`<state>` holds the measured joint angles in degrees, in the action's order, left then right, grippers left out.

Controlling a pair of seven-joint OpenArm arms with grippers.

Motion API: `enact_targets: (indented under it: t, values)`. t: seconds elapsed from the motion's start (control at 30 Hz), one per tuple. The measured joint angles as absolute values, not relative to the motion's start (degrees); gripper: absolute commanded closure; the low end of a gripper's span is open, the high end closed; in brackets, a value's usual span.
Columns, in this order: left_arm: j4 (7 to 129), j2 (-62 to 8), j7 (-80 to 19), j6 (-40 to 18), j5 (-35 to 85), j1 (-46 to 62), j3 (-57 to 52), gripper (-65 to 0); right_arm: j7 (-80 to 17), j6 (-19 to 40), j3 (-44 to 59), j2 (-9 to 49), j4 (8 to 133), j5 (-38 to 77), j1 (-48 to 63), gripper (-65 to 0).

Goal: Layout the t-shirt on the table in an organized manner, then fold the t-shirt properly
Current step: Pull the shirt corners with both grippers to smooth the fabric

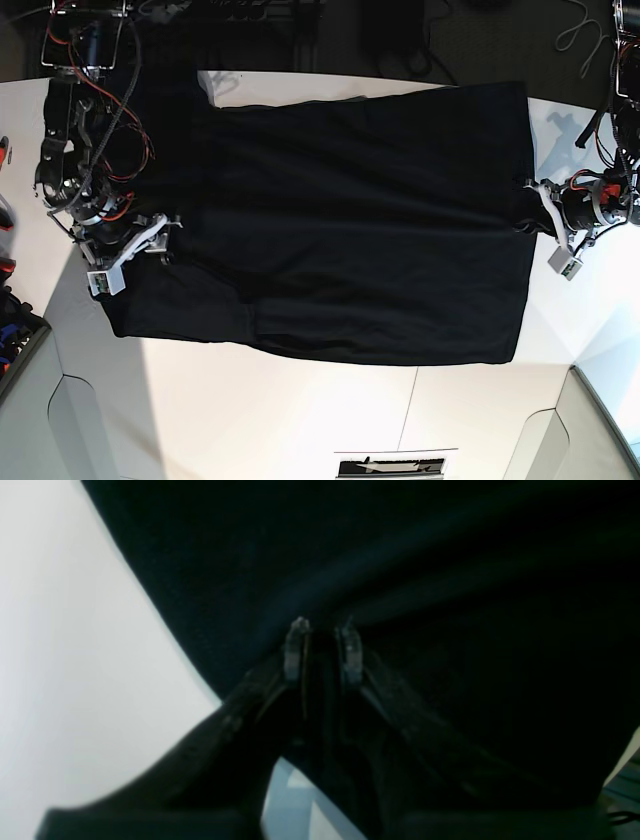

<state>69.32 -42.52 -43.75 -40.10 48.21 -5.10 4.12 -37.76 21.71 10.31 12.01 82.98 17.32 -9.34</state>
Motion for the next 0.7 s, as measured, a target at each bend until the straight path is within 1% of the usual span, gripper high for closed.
enact_targets:
  t: [0.1,0.4,0.43,0.47,0.5,0.6,0.63,0.7]
  values:
    - [69.63,-42.54,-43.75,-40.1,48.21,-5.1,4.12,-18.0,-37.69,20.99,10.31,11.7,78.61,17.02,-11.62,-42.4]
    - [71.26,-42.54,-44.4,-40.1,49.52,-5.1,4.12,-18.1,-37.52,20.95,10.31,11.55,74.26,17.32,-13.87,-42.3]
    - [71.26,-42.54,-44.42,-40.1,49.54,-5.1,4.12,-18.1,-37.52,20.97,10.31,11.35,74.24,17.54,-13.82,-40.9]
    - [71.26,-42.52,-44.45,-40.1,49.54,-5.1,4.12,-18.1,-37.52,20.95,10.31,11.07,74.24,18.04,-13.82,-36.8]
    - [71.26,-42.5,-44.58,-40.1,49.54,-5.1,4.12,-18.1,-37.52,20.95,10.31,10.72,74.24,18.59,-13.82,-30.1]
    - [71.26,-42.04,-45.28,-40.1,49.54,-5.1,4.12,-18.1,-37.45,21.02,10.31,9.74,74.24,18.76,-13.85,-5.2]
    - [71.26,-41.69,-45.5,-40.07,49.58,-5.1,4.12,-18.1,-37.45,21.02,10.31,9.63,74.24,18.83,-13.82,0.0]
    - [71.26,-41.25,-46.26,-40.07,50.85,-5.08,4.12,-18.1,-37.32,21.08,10.31,9.5,74.24,18.79,-13.98,0.0]
